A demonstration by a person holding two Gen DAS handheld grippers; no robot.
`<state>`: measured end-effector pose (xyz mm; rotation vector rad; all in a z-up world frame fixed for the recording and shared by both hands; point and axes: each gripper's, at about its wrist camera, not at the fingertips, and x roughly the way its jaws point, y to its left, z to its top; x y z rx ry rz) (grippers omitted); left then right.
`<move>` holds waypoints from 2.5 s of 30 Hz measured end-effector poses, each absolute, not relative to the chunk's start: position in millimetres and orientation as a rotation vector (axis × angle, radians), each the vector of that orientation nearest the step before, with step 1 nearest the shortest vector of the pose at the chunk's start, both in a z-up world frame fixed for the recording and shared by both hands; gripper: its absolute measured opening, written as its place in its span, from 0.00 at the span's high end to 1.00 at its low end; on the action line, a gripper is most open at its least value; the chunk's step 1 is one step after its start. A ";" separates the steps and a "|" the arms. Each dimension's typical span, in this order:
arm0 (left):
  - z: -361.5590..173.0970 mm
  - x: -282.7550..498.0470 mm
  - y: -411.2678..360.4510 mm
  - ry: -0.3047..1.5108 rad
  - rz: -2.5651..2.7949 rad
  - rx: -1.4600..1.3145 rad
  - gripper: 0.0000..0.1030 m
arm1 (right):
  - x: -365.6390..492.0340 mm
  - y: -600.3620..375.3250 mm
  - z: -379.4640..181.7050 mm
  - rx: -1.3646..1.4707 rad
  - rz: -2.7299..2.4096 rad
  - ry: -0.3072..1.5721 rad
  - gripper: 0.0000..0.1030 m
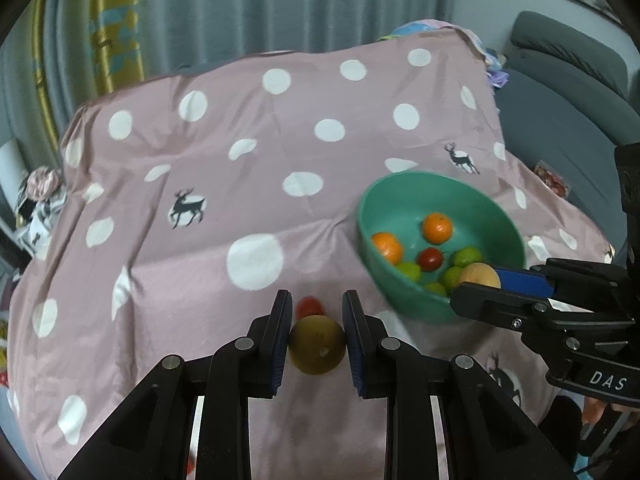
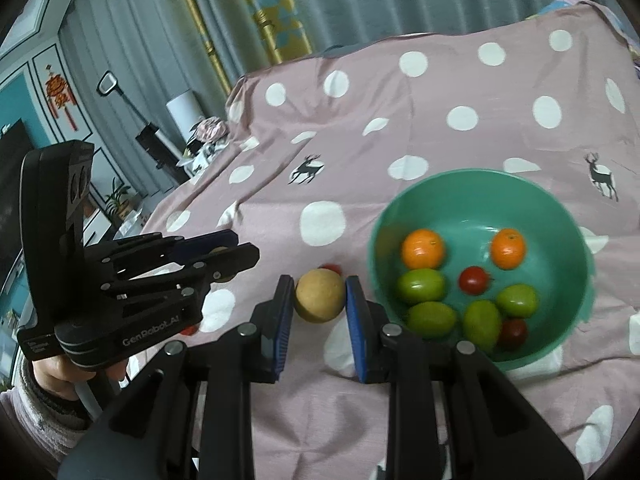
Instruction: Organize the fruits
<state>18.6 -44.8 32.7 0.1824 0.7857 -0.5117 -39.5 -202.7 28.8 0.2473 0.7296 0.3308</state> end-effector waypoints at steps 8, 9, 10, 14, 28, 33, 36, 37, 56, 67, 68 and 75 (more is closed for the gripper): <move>40.6 20.1 -78.5 0.764 -0.572 0.222 0.75 | -47.0 -241.5 31.7 0.313 0.258 0.676 0.74; 42.1 20.6 -82.3 0.756 -0.583 0.223 0.75 | -47.8 -245.7 31.8 0.320 0.250 0.674 0.74; 43.4 21.6 -86.2 0.754 -0.592 0.222 0.75 | -48.0 -249.8 31.9 0.326 0.241 0.673 0.74; 46.9 25.7 -100.3 0.750 -0.622 0.225 0.75 | -48.8 -262.8 30.9 0.336 0.208 0.667 0.74; 40.9 35.4 -131.1 0.785 -0.667 0.238 0.75 | -53.9 -295.7 22.7 0.397 0.147 0.658 0.74; 37.5 40.0 -141.5 0.792 -0.668 0.259 0.75 | -49.1 -301.1 19.8 0.400 0.137 0.662 0.74; 35.1 43.2 -148.7 0.797 -0.666 0.273 0.75 | -47.3 -304.7 18.4 0.403 0.128 0.661 0.74; 34.9 43.9 -151.0 0.794 -0.667 0.278 0.75 | -46.1 -305.5 17.7 0.404 0.126 0.662 0.74; 5.0 69.5 -181.3 0.834 -0.671 0.369 0.75 | -17.6 -308.2 -0.2 0.372 0.113 0.725 0.74; -12.0 74.4 -192.7 0.869 -0.672 0.420 0.75 | -2.5 -305.9 -12.3 0.347 0.102 0.803 0.74; -13.0 75.0 -193.2 0.872 -0.671 0.423 0.75 | -1.2 -305.7 -12.9 0.344 0.101 0.809 0.74; -15.6 78.4 -196.7 0.879 -0.666 0.443 0.75 | 2.4 -306.7 -14.4 0.339 0.095 0.819 0.74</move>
